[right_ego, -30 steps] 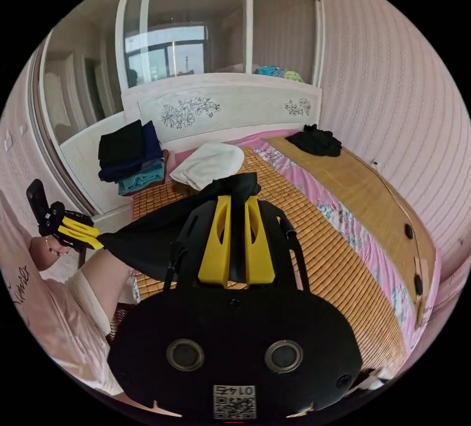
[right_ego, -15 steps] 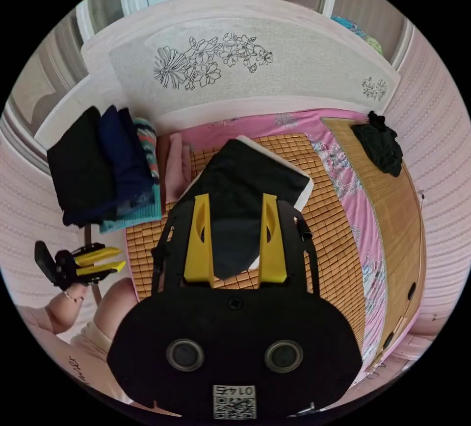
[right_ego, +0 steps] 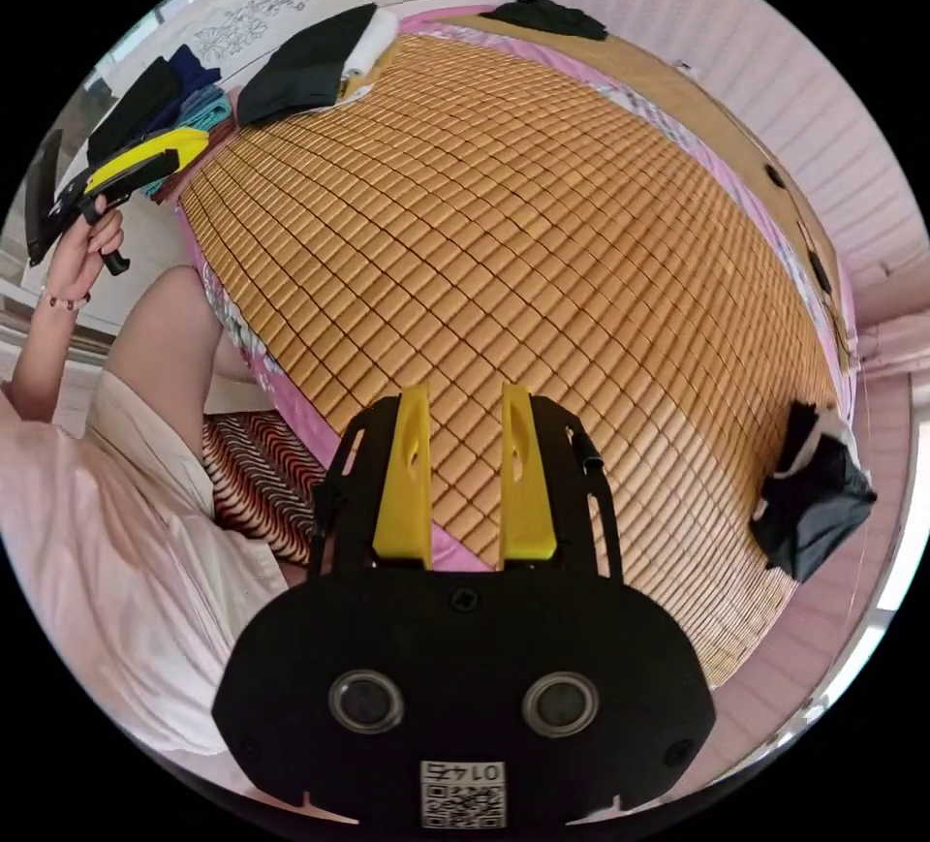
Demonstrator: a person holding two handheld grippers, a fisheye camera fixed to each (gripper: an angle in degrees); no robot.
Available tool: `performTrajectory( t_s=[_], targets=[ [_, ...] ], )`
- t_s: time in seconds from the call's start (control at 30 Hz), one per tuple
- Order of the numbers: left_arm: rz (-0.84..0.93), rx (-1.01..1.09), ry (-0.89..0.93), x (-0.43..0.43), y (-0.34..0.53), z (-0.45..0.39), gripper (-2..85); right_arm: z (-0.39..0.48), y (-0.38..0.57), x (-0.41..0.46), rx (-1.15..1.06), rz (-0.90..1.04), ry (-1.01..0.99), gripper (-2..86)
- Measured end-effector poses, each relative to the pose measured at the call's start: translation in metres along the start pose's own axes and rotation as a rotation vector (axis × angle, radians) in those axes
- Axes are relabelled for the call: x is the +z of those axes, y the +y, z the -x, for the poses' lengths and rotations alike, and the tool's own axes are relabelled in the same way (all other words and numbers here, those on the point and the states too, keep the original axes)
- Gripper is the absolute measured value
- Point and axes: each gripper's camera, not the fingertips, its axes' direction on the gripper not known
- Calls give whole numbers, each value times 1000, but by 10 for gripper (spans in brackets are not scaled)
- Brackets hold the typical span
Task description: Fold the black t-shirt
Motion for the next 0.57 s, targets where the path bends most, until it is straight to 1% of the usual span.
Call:
performTrajectory(
  t_s=[0.07, 0.1, 0.17, 0.27, 0.33, 0.4, 0.47, 0.57],
  targets=[
    [-78, 93, 99, 19, -18, -48, 45, -35, 79, -30, 131, -36, 40, 108],
    [-89, 114, 124, 24, -22, -58, 50, -43, 96, -38, 165, -46, 53, 108],
    [-86, 180, 228, 46, -39, -98, 64, -74, 158, -67, 298, -102, 154, 111],
    [-105, 207, 296, 67, -65, -138, 74, -115, 222, -93, 428, -214, 256, 115],
    [-127, 222, 311, 80, -83, -161, 81, -146, 249, -102, 469, -259, 231, 118],
    [-111, 258, 341, 98, -103, -182, 84, -181, 265, -110, 514, -273, 196, 121],
    [-53, 266, 386, 126, -128, -202, 85, -227, 278, -130, 566, -336, 192, 123],
    [-11, 277, 407, 161, -162, -226, 81, -288, 282, -159, 618, -415, 217, 123]
  ],
)
